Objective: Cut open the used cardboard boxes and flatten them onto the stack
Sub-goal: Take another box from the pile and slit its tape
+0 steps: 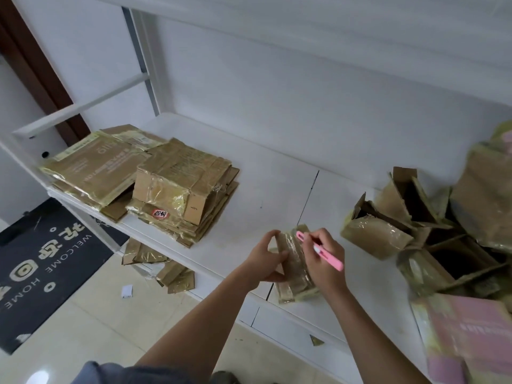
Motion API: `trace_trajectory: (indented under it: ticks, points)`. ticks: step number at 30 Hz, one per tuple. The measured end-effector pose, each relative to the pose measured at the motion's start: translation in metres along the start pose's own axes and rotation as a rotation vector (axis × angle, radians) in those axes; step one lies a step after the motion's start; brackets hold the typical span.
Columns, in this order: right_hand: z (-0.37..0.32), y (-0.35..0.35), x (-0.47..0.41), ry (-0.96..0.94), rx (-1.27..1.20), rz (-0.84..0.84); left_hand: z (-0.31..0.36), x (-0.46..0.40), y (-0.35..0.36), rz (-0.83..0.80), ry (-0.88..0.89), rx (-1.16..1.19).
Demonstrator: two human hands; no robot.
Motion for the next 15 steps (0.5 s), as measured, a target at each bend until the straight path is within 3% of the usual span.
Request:
trace_trajectory:
  ticks: [5,15]
  points:
    - [0.048,-0.045,0.004,0.253,-0.062,0.093,0.004,-0.013,0.028,0.009,0.067,-0.097]
    - [0.044,-0.029,-0.005,0.285,-0.117,0.014,0.007,-0.024,0.026,0.068,0.086,-0.219]
Point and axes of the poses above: each hand's wrist, its own x-axis away from the middle knuckle, its own y-axis out of the palm, z = x × y, the point moved 8 cm from there along -x, towards the middle knuckle, and after that the axes turned 8 degrees about z, right-handed, at the moved point
